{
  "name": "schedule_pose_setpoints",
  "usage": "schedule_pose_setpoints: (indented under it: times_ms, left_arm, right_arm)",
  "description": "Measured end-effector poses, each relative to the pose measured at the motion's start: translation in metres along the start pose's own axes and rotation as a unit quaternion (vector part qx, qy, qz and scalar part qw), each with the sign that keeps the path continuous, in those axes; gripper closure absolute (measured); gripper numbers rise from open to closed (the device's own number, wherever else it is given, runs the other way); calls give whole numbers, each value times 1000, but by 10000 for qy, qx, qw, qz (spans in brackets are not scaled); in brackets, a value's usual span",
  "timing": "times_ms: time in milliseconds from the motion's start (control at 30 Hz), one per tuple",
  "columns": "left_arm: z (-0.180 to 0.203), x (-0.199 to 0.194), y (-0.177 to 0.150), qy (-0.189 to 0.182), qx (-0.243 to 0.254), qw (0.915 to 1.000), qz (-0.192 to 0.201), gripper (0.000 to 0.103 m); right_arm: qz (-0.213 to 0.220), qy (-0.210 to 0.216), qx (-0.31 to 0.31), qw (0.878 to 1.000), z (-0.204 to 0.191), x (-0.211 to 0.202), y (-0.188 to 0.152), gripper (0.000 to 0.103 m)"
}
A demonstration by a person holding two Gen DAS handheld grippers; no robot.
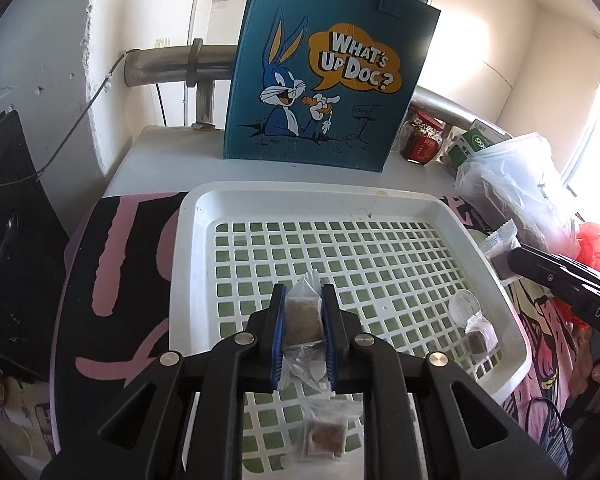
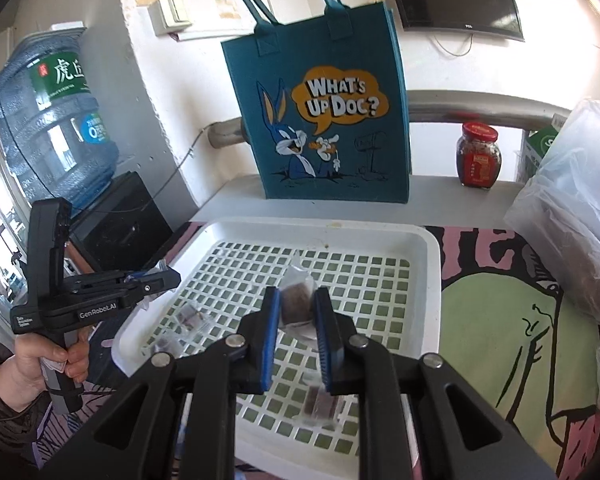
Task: Organize objects
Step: 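Carry both brown-filled bags over the white tray and open both grippers, then grasp the round clear lid with the left gripper while the right gripper grasps the blue U-shaped clip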
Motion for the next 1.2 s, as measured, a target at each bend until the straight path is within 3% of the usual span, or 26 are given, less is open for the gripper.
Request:
schedule_pose_setpoints:
  times_ms: [300, 400, 533, 667, 867, 933, 1100, 1200]
  left_arm:
    - [1, 38, -2, 425, -134, 9986, -301, 86]
    - [0, 37, -3, 503, -179, 9981, -297, 63]
    - [7, 16, -3, 595, 12, 9982, 49, 47]
    - [21, -15, -7, 658, 293, 9963, 468, 40]
    - [40, -63, -21, 611, 678, 9917, 911, 34]
    - [39, -82, -29, 496, 697, 9907, 1054, 27]
    - [28, -122, -60, 293, 681, 9879, 1362, 12]
    - [25, -126, -85, 202, 754, 9900, 1177, 11]
  right_arm:
    - [-764, -374, 69, 9964, 15, 66, -10, 82]
    - [-862, -479, 280, 9947, 21, 65, -10, 77]
    - [-409, -418, 295, 9979, 12, 29, -7, 70]
    - [252, -432, 10, 9987, -9, -23, -8, 57]
    - [967, -256, -270, 9946, -40, -91, -21, 55]
    - [1194, -197, -366, 9920, -50, -111, -28, 55]
    - [1415, 3, -721, 9873, -69, -142, -58, 45]
    - [1216, 78, -838, 9890, -76, -142, -78, 44]
Point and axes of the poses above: each gripper's, at about its wrist camera, not at the fingertips, and x roughly the way its jaws point, z to its right, y to its top, the point moved 1 cm from there along x, roughly the way its jaws point, and after that the axes turned 4 degrees about y, right-handed, at the moved point
